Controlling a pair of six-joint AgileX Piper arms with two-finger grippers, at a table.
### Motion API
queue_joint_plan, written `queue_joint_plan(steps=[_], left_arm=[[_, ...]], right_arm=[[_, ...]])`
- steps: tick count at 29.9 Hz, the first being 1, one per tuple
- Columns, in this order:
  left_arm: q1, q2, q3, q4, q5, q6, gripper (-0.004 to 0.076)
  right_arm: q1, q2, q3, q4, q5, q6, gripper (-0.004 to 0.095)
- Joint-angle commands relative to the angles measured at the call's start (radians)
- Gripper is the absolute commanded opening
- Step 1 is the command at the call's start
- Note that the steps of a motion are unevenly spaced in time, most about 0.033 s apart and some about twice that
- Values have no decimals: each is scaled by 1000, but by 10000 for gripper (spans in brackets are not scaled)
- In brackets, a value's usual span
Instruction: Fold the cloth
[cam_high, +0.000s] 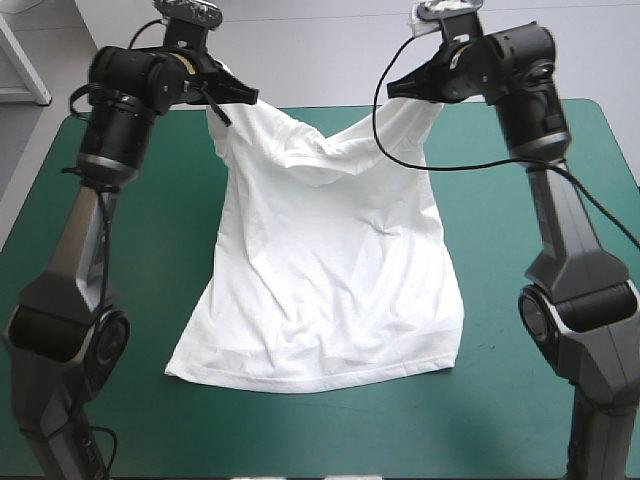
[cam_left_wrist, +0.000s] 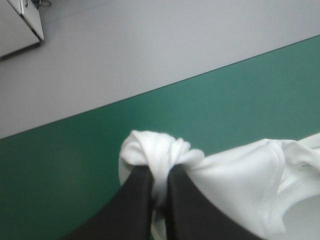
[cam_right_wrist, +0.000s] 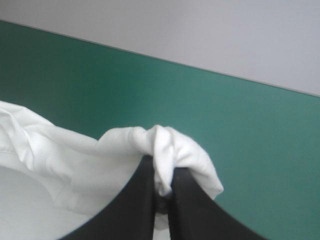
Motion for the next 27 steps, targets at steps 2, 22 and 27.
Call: queue_joint_plan(steps=[2,22,27], left_arm=[[47,78,-23,16,-100,-44,-22],[134,360,-23,-137,-276,-26,205],[134,317,-23,-157,-158,-29,501]], right_arm=[[-27,72,-26,-25,-82,68,-13],[-163,295,-26,187,-145,-17,362],[-163,295,-62,185,-47,-13,525]])
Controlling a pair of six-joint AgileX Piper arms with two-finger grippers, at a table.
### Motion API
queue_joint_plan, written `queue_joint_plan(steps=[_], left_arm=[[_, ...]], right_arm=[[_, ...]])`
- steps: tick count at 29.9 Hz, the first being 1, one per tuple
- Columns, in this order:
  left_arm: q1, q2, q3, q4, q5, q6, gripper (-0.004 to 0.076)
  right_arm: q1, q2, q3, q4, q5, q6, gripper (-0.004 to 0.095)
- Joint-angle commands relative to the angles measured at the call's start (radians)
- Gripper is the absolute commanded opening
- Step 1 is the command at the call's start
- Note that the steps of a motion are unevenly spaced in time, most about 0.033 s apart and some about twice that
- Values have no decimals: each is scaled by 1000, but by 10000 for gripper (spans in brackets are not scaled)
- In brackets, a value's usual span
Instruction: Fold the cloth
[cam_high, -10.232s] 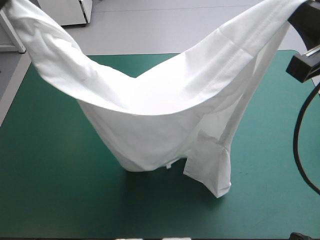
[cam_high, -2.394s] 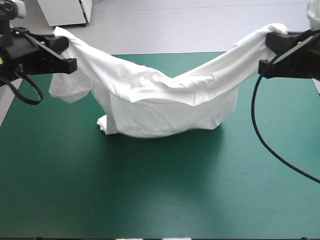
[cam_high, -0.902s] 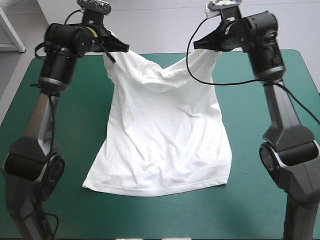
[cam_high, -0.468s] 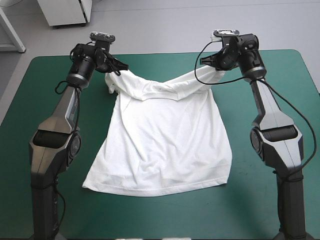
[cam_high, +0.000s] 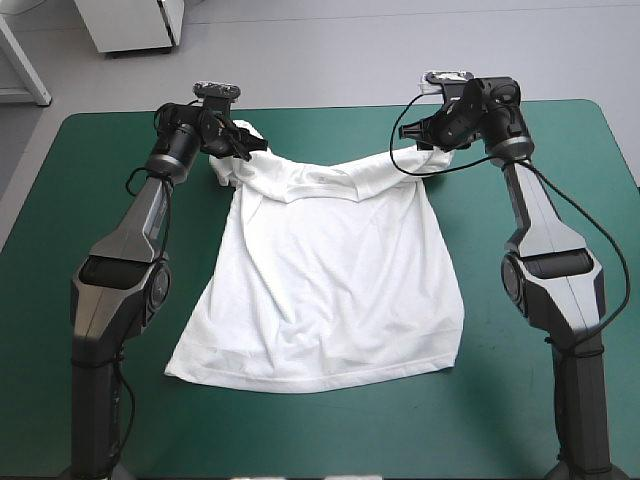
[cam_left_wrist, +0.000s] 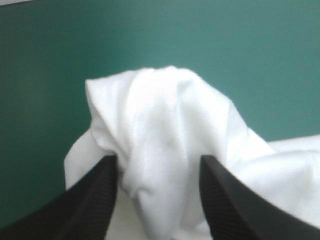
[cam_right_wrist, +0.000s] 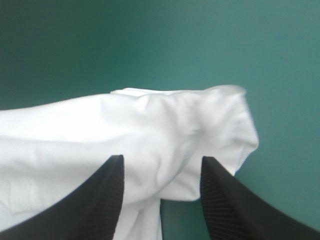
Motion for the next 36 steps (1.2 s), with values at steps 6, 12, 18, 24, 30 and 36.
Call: queue_joint_plan(steps=[6,12,18,24,30,36], left_arm=[[-1,-193,-30,11,132,54,451],[9,-293,-30,29,353,54,405],[13,-452,58,20,387,57,405],[13,-719,377,20,389,73,395],[9,-1023,773,14,387,71,396],[9,-1217,983,-22,387,-29,396]], right_arm=[[-7,-108,-85,-26,65,12,486],[-7,-219,-27,-16,67,10,486],[-7,-411,238,-28,67,7,486],[-7,-640,595,-10,65,9,486],[-7,-852,861,-15,65,9,486],[-7,-1004,992,-15,61,38,486]])
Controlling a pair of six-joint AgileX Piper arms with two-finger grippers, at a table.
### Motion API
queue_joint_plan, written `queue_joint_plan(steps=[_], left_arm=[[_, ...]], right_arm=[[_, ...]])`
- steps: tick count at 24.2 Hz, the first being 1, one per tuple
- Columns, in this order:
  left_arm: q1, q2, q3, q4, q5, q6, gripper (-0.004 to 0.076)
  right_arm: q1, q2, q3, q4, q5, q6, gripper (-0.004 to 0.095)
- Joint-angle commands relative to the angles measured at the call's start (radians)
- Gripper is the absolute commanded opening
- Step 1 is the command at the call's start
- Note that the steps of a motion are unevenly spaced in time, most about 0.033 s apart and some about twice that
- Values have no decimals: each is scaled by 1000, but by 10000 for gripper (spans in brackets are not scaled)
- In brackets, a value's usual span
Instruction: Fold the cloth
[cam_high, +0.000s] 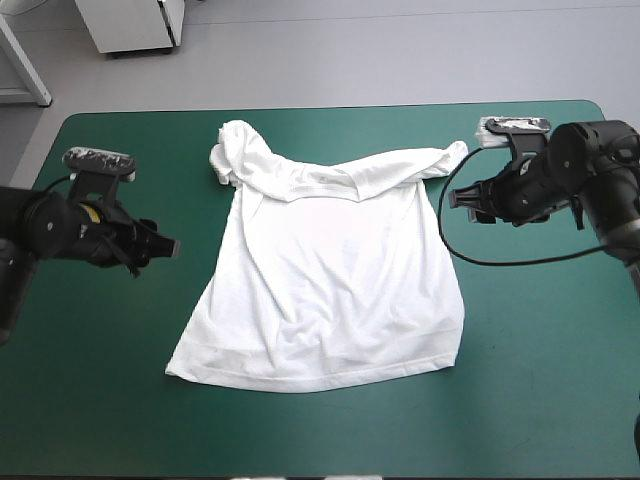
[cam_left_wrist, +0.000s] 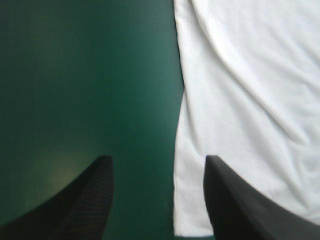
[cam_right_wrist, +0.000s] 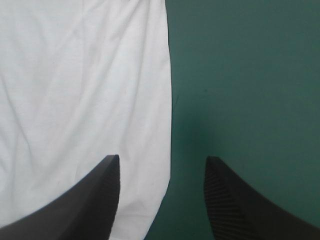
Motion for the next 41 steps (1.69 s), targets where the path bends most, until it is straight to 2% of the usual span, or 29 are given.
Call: queue_joint_plan(steps=[1,7,11,15,20,26,32,37,39,41], left_arm=[[-3,-99,86,-46,30,-35,396],[-3,-109,311,-66,25,-46,395],[-3,-105,428,-40,-33,-64,395],[-3,-87,476,-49,-90,-62,395],[-3,-24,503,-93,-174,-60,386],[-3,66,515,-93,-212,-59,373],[-3,76,687,-105,-368,-84,365],[-3,96,739,-108,-429,-85,257],[-3,103,746,-121,-436,-85,170],[-3,105,750,-127,-453,-85,39]], right_arm=[[-7,-102,23,5,-8,18,486],[-7,-149,26,13,-6,41,486],[-7,-154,26,33,0,43,486],[-7,-154,26,35,0,47,476],[-7,-154,26,35,0,47,370],[-7,-154,26,26,0,47,370],[-7,-154,26,20,0,43,370],[-7,-154,26,20,0,43,370],[-7,-154,26,20,0,43,370],[-7,-154,26,20,0,37,370]])
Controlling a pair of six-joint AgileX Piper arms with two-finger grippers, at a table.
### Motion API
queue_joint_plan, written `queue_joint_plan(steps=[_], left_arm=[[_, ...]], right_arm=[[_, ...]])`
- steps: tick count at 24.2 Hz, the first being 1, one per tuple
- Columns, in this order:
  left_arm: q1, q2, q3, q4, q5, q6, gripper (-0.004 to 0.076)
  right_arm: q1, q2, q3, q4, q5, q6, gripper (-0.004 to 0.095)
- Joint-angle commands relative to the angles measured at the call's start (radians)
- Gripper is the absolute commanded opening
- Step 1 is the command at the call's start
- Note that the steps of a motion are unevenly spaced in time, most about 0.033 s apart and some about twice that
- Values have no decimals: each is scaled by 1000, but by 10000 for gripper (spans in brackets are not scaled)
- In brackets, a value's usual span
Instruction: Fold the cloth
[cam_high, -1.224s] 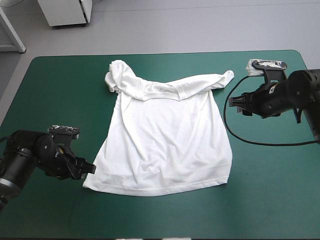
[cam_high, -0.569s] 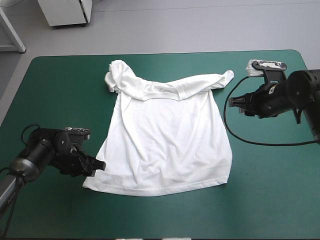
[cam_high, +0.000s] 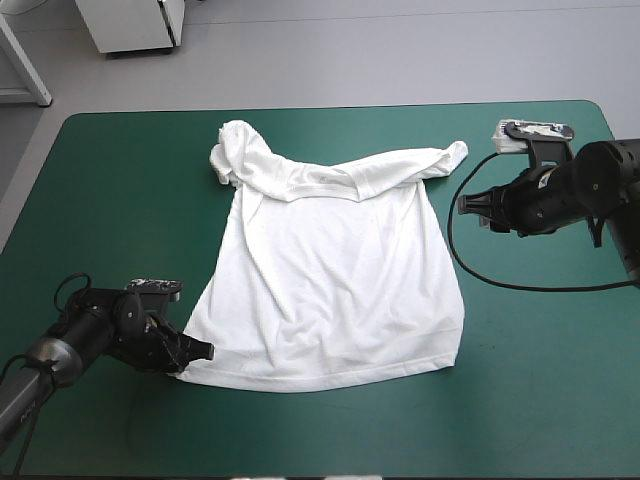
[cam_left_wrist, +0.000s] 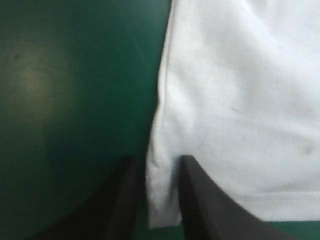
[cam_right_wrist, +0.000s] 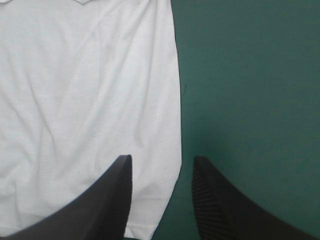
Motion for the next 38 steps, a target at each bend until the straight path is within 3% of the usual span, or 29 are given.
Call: queue_joint_plan(steps=[1,3,7,9,15,17,20,30,34,38], left_arm=[[-3,17,23,-24,-71,-7,-19],[-3,17,23,-24,-70,-7,-22],[-3,15,23,-27,-68,-7,-22],[-3,15,23,-27,-68,-7,-22],[-3,15,23,-65,-69,-7,-22],[-3,15,23,-71,-72,-5,-22],[-3,15,23,-71,-72,-5,-22],[-3,15,23,-71,-72,-5,-22],[-3,15,23,-71,-73,-5,-22],[-3,15,-2,-73,-73,-5,-22]], right_arm=[[-7,-34,-15,-8,0,-35,370],[-7,-34,33,-13,0,-41,392],[-7,-36,198,52,-23,-34,555],[-2,-36,258,73,-57,-34,556],[123,-26,505,56,-367,62,552],[176,8,539,-16,-419,102,521],[203,63,548,-101,-421,157,494],[203,184,580,-68,-431,177,481],[207,202,608,-24,-423,179,376],[251,202,614,-6,-401,168,100]])
